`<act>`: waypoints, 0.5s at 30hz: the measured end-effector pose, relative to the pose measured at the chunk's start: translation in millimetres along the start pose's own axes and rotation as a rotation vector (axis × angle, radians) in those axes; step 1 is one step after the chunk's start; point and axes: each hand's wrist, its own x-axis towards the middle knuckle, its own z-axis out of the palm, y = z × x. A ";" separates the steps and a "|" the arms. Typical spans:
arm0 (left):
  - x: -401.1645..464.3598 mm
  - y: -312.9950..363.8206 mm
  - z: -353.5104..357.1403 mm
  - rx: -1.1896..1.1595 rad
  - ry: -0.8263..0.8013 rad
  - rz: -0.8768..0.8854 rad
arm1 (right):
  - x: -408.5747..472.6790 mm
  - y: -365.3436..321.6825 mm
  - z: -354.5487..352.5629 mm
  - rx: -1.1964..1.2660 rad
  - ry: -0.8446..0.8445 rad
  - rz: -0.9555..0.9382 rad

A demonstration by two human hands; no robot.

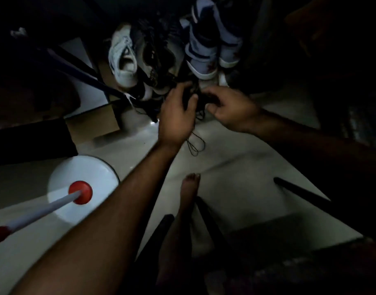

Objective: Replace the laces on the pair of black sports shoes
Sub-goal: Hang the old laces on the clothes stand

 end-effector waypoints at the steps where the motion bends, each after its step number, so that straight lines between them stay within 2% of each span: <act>1: -27.2 16.2 5.7 -0.024 -0.040 0.012 | -29.9 -0.1 -7.8 -0.004 0.011 -0.009; 5: -127.8 79.4 28.4 0.008 -0.220 0.060 | -135.7 5.3 -38.2 -0.018 0.011 0.068; 9: -230.9 137.7 59.2 0.330 -0.364 0.354 | -249.1 33.1 -61.8 -0.096 -0.011 0.137; 12: -294.0 150.4 75.6 0.478 -0.648 0.493 | -327.4 68.3 -59.2 -0.190 -0.066 0.240; 15: -336.1 143.5 84.4 0.642 -0.754 0.574 | -406.3 108.0 -37.1 -0.325 -0.080 0.259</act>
